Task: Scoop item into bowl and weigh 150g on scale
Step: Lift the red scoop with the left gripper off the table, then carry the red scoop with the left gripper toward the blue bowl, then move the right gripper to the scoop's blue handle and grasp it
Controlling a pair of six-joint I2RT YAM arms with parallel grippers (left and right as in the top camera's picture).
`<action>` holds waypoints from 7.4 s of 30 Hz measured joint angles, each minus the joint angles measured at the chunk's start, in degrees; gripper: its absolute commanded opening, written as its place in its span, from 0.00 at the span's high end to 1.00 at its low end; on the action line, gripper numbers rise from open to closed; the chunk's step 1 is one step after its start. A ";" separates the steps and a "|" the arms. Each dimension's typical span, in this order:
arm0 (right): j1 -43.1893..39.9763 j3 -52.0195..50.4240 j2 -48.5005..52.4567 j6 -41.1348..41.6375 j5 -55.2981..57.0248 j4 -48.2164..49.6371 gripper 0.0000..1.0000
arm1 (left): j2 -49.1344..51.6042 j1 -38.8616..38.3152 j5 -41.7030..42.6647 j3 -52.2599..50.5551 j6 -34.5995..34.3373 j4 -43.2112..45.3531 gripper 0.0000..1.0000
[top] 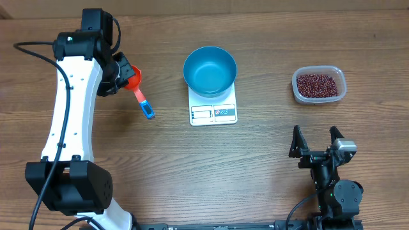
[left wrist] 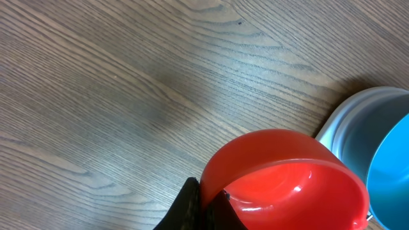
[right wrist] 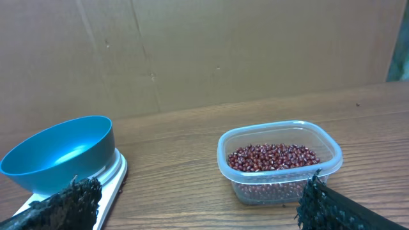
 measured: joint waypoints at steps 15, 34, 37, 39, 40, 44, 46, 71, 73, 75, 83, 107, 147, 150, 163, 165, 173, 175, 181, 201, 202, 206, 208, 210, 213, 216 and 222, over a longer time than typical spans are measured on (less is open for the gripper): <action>0.00 0.00 0.00 0.00 0.02 0.02 0.00 | 0.00 0.00 0.00 0.02 -0.04 -0.17 0.96; 0.00 0.00 0.00 0.00 0.00 0.00 0.00 | 0.00 0.00 0.00 0.02 -0.02 -0.37 0.96; -0.02 0.00 0.00 0.00 0.02 -0.02 0.00 | 0.00 0.00 0.00 0.02 -0.04 -0.37 0.96; -0.02 0.00 0.00 0.00 0.00 0.00 0.00 | 0.00 0.00 0.00 0.02 -0.04 -0.37 0.96; -0.02 0.00 0.00 0.00 0.02 0.00 0.00 | 0.00 0.00 0.00 0.02 -0.04 -0.37 0.96; -0.02 0.00 0.00 -0.02 0.00 -0.02 0.00 | 0.00 0.00 0.00 0.02 -0.04 -0.44 0.96; 0.00 0.00 0.00 0.02 0.00 0.00 0.00 | 0.00 0.00 0.00 0.00 -0.04 -0.90 0.96; -0.02 0.00 0.00 0.02 0.02 0.02 0.00 | 0.00 -0.63 0.28 0.02 -20.61 -1.16 0.96; -0.02 0.00 0.00 0.00 0.00 0.02 0.00 | 0.00 -1.36 0.90 0.00 -21.90 -1.18 0.96; -0.02 0.00 0.00 0.02 0.00 0.00 0.00 | 0.00 -2.38 1.60 0.02 -22.82 -1.20 0.96; -0.02 0.00 0.00 0.00 0.00 0.00 0.00 | 0.00 -7.50 2.93 0.02 -27.21 -1.27 0.96; 0.00 0.00 0.00 0.00 0.00 0.02 0.00 | 0.00 -9.81 6.54 0.02 -40.92 -1.16 0.96; 0.00 26.29 17.00 25.44 -12.13 -19.78 0.00 | 0.00 -17.99 15.17 0.02 -51.04 0.11 0.96; -0.02 28.94 24.74 28.11 -18.01 -18.21 0.00 | 0.00 -18.01 15.50 0.00 -51.04 0.11 0.96; -0.02 30.29 52.15 52.30 -43.32 19.93 0.00 | 0.00 -20.00 15.76 0.02 -53.05 0.35 0.96; 0.00 30.56 56.52 57.40 -47.84 27.41 0.00 | 0.00 -21.35 15.85 0.02 -54.49 0.79 0.96; 0.04 30.56 64.06 62.58 -56.48 26.80 0.00 | 0.00 -24.39 20.31 0.02 -56.22 4.26 0.96; 0.04 30.56 64.85 62.84 -58.12 26.82 0.00 | 0.00 -24.74 22.12 0.02 -56.92 5.07 0.96; 1.97 30.56 65.13 61.00 -59.34 26.86 0.00 | 0.00 -25.99 23.23 0.02 -57.94 6.27 0.96; 3.41 30.56 65.16 59.19 -55.69 30.58 0.21 | 0.00 -31.61 19.56 0.02 -67.71 6.82 0.96; 3.43 30.56 65.16 59.19 -55.65 30.75 0.21 | 0.00 -31.61 19.52 0.02 -68.06 6.82 0.96; 3.41 30.56 65.16 59.19 -54.88 30.95 0.26 | 0.00 -31.61 19.34 0.02 -69.46 6.82 0.96; 3.41 30.56 65.16 59.23 -54.64 31.04 0.32 | 0.00 -31.63 19.34 0.02 -69.79 6.82 0.95; 3.41 30.56 65.16 59.10 -54.25 31.08 0.39 | 0.00 -32.02 19.32 0.02 -70.47 6.82 0.96; 3.41 30.56 65.16 59.19 -53.92 31.06 0.42 | 0.00 -32.39 19.34 0.02 -71.19 6.97 0.96; 3.41 30.56 65.16 59.21 -53.81 31.04 0.49 | 0.00 -32.74 19.32 0.02 -71.89 7.56 0.95; 3.41 30.56 65.18 59.19 -53.77 31.08 0.66 | 0.00 -33.51 19.32 0.02 -72.67 7.85 0.95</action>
